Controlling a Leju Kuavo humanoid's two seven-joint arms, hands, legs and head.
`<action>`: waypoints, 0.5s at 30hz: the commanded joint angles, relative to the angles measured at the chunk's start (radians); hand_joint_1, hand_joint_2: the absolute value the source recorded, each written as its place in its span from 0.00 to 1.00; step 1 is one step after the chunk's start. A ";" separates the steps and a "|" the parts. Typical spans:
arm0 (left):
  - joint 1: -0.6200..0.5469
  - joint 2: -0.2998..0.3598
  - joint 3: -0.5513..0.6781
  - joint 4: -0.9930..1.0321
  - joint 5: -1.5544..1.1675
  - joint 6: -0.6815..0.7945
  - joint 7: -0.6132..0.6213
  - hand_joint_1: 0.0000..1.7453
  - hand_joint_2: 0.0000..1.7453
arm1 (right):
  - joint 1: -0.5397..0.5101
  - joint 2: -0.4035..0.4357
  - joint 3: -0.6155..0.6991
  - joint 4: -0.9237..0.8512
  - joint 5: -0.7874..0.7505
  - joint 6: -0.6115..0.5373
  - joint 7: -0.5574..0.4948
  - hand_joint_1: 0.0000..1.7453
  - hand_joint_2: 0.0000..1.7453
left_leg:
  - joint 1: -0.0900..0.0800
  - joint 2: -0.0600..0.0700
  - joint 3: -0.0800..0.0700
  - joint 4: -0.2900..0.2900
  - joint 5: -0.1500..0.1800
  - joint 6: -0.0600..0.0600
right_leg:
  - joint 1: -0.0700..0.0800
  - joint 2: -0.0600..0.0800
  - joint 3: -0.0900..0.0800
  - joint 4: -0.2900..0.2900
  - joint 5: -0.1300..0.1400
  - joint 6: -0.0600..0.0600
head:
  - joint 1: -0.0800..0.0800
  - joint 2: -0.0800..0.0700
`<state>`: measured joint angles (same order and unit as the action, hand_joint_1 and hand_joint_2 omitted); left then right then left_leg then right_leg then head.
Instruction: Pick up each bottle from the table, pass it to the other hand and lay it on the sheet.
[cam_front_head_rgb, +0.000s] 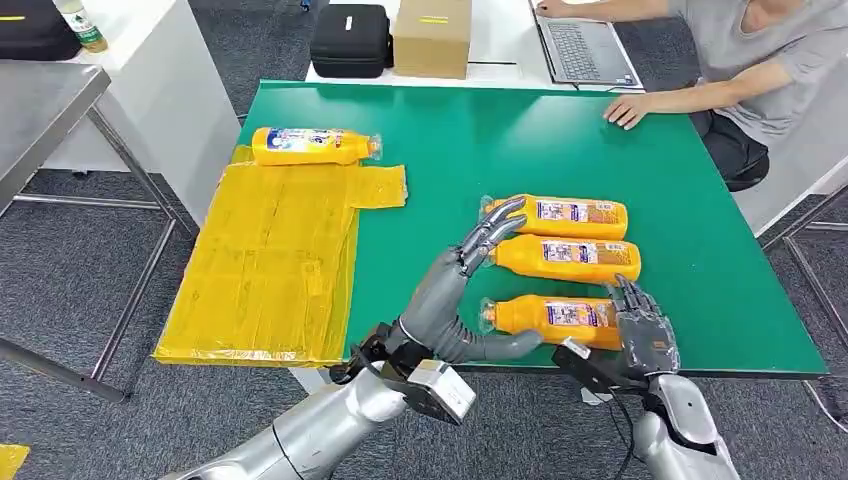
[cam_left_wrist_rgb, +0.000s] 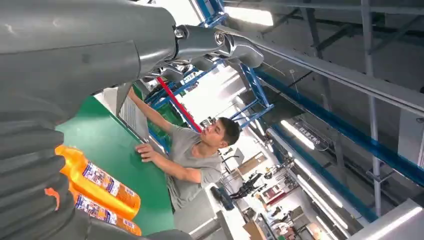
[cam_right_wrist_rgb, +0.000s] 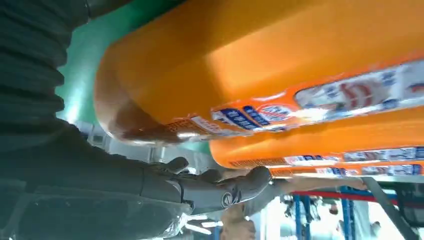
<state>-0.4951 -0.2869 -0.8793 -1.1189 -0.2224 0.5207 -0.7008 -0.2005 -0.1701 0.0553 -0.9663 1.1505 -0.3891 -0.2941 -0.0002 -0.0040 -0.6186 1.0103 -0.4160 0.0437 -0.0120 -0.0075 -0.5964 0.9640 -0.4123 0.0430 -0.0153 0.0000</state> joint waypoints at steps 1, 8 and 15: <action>-0.048 0.007 -0.041 0.064 0.007 0.000 0.003 0.00 1.00 | -0.037 0.017 0.048 0.081 0.003 -0.004 -0.012 0.00 1.00 | 0.001 0.002 0.007 -0.001 -0.002 -0.003 | 0.001 0.002 0.006 -0.001 -0.002 -0.002 | 0.000 0.000; -0.060 0.004 -0.041 0.071 0.014 0.010 0.003 0.00 1.00 | -0.068 0.006 0.054 0.145 0.008 0.052 0.012 0.00 1.00 | 0.001 0.001 0.002 0.000 -0.001 -0.001 | 0.001 0.001 0.002 -0.001 0.000 -0.001 | 0.000 0.000; -0.064 0.003 -0.049 0.078 0.019 -0.009 0.003 0.00 1.00 | -0.102 -0.026 0.056 0.257 -0.022 0.169 0.012 0.00 1.00 | 0.000 0.002 0.008 -0.001 -0.002 -0.003 | 0.000 0.003 0.007 -0.001 -0.001 -0.002 | 0.000 0.000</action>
<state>-0.5113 -0.2937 -0.8881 -1.1109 -0.2083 0.5310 -0.7008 -0.2463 -0.1667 0.0767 -0.9075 1.1547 -0.3250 -0.2846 -0.0002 -0.0031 -0.6167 1.0103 -0.4160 0.0437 -0.0120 -0.0058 -0.5953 0.9639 -0.4119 0.0431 -0.0153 0.0000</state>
